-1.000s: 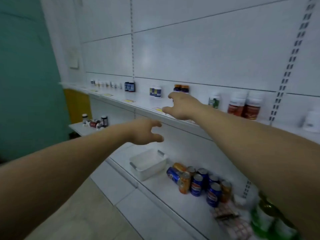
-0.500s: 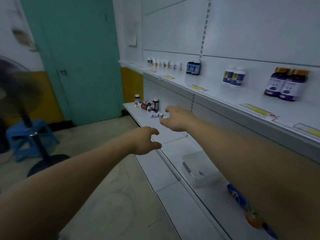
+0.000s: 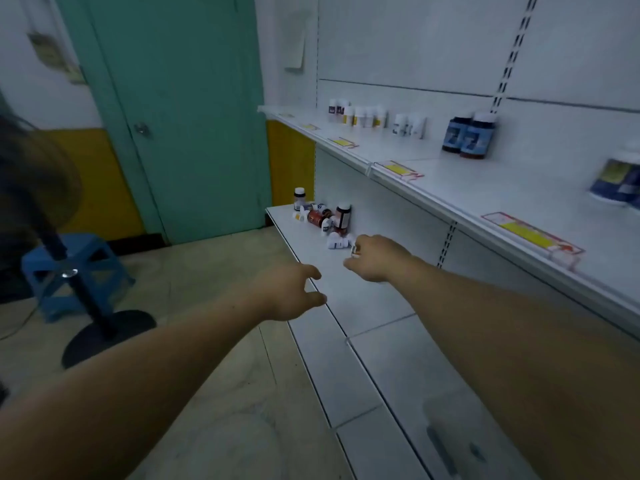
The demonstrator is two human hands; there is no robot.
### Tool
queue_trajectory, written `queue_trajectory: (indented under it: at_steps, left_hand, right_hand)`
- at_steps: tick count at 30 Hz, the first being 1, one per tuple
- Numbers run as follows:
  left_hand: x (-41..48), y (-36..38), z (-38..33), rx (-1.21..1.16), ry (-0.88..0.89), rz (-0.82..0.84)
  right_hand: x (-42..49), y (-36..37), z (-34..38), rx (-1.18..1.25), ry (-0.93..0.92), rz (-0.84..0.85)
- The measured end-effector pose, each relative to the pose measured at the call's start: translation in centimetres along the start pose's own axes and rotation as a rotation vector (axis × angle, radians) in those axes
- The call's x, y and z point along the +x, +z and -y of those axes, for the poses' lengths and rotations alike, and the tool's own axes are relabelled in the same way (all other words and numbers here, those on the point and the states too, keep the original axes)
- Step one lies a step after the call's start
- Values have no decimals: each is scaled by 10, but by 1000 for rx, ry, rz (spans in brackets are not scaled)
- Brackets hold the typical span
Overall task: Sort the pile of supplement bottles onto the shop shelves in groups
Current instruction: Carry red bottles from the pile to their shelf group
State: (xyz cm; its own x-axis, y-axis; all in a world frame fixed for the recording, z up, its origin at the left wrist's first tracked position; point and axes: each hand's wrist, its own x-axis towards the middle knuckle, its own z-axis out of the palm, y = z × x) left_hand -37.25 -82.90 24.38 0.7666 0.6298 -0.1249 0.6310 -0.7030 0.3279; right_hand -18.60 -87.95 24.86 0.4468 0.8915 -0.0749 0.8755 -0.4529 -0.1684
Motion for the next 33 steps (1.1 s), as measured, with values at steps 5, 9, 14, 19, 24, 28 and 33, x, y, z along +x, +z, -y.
queue_trajectory:
  at_steps: [5,9,14,19,24,28,33]
  left_hand:
    - [94,-14,72,-55,17,33]
    - [165,-35,137,-109,12,70]
    - [250,-71,204,-71,23,129]
    - [336,-82,248,-71,52,182]
    - [436,-70,296,-60,63,229]
    - [525,-63,335,-55,45,277]
    - [626,-66,379,-52,60,316]
  right_hand:
    - [107,19,25,17,65,-2]
    - [194,29,52,44,116,22]
    - [284,29,72,93,168,42]
    - [375,41,73,190,248,53]
    - [481,70,66,248,273,45]
    - [567,96,59,267,304,50]
    - [641,127,49,309,398,81]
